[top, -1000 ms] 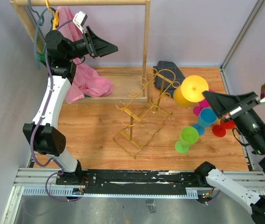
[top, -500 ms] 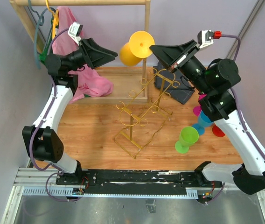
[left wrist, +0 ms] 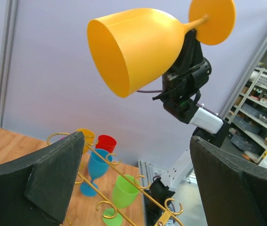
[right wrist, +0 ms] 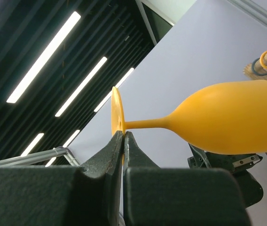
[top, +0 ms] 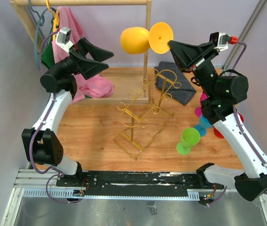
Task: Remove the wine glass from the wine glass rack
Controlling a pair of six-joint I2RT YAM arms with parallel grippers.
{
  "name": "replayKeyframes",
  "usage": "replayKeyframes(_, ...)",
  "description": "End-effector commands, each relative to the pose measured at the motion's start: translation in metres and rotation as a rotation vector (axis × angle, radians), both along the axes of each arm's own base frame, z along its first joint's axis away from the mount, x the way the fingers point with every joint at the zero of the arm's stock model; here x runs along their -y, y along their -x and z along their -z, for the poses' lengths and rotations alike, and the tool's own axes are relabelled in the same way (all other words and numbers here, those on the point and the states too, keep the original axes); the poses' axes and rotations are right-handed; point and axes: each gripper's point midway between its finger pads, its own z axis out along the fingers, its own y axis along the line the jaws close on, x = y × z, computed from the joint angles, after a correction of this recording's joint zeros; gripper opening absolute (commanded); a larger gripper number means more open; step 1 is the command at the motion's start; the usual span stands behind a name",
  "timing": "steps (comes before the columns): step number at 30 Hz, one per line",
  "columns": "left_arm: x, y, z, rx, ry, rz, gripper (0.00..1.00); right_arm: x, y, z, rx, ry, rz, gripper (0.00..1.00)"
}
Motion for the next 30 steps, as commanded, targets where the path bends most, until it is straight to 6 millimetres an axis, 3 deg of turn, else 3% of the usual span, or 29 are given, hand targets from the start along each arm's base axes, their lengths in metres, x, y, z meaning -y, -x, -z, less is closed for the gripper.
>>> replayKeyframes(1, -0.004, 0.030, -0.024, 0.192, 0.020, 0.006, 0.99, 0.013, 0.021, -0.015, 0.096, -0.092, -0.068, 0.01)
replayKeyframes(13, 0.006, 0.020, -0.034, 0.286, -0.010, 0.027, 0.99, 0.004, 0.011, -0.009, 0.106, -0.127, -0.129, 0.01)
replayKeyframes(23, 0.014, -0.006, -0.035, 0.280, -0.018, 0.031, 0.99, 0.000, 0.003, -0.004, 0.098, -0.126, -0.137, 0.01)
replayKeyframes(30, 0.024, 0.001, -0.042, 0.308, -0.009, 0.067, 0.99, -0.006, -0.004, -0.004, 0.102, -0.122, -0.149, 0.01)
